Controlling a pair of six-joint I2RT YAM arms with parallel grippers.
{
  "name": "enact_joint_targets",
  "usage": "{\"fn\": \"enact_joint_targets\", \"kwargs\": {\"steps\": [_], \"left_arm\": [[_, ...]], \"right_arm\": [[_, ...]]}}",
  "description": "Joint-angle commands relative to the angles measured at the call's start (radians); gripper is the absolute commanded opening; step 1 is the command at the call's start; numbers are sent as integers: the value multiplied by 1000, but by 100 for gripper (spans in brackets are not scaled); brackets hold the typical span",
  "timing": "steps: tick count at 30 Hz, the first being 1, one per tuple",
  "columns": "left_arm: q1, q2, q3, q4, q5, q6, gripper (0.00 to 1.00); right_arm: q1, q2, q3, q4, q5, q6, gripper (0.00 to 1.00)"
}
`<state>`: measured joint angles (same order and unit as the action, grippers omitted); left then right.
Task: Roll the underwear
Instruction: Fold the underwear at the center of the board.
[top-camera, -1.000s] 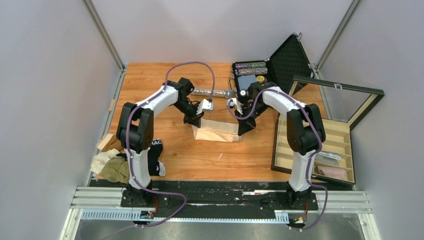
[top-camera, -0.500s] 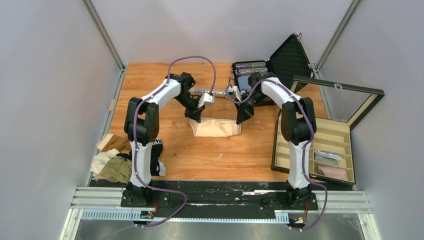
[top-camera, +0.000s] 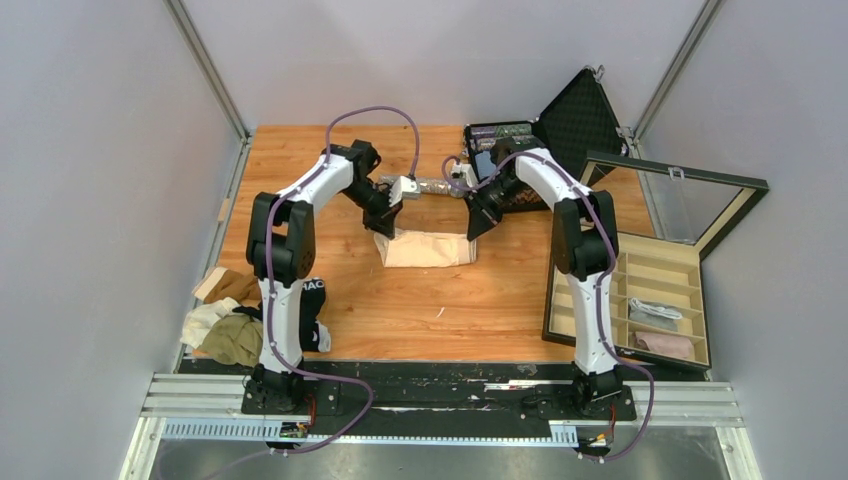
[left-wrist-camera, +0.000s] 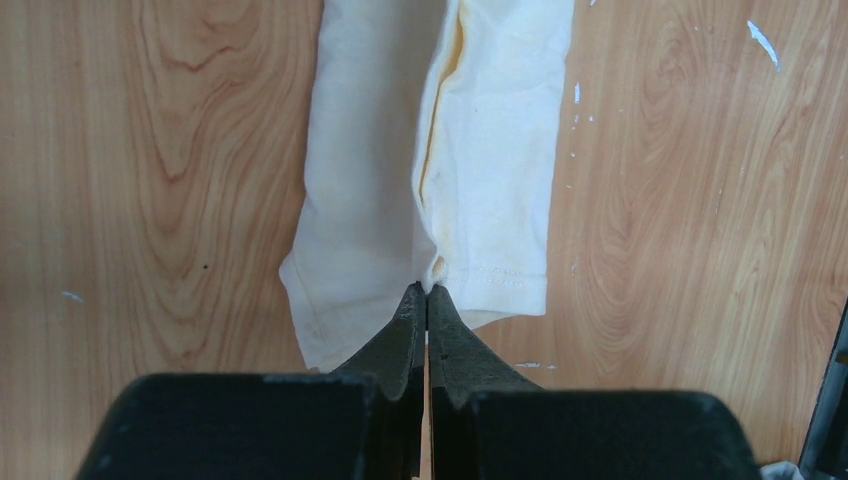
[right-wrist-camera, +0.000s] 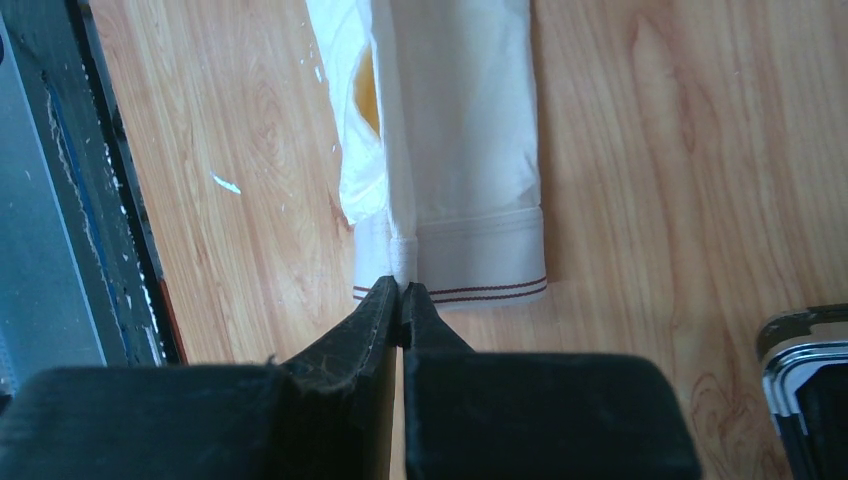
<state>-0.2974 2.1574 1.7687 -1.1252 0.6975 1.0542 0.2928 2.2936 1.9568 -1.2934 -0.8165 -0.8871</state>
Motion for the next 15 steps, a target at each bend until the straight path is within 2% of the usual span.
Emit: {"fn": "enact_joint_targets", "kwargs": {"steps": [1,10,15], "left_arm": [[20,19,40,65,12,-106,0],[30,64,72,123,0,-233,0],[37,63,70,128,2,-245,0]], "right_arm": [[-7,41,100,-19,-38,62,0],[-6,118,166,28,-12,148,0],[-7,128,169,40,4,148,0]]}}
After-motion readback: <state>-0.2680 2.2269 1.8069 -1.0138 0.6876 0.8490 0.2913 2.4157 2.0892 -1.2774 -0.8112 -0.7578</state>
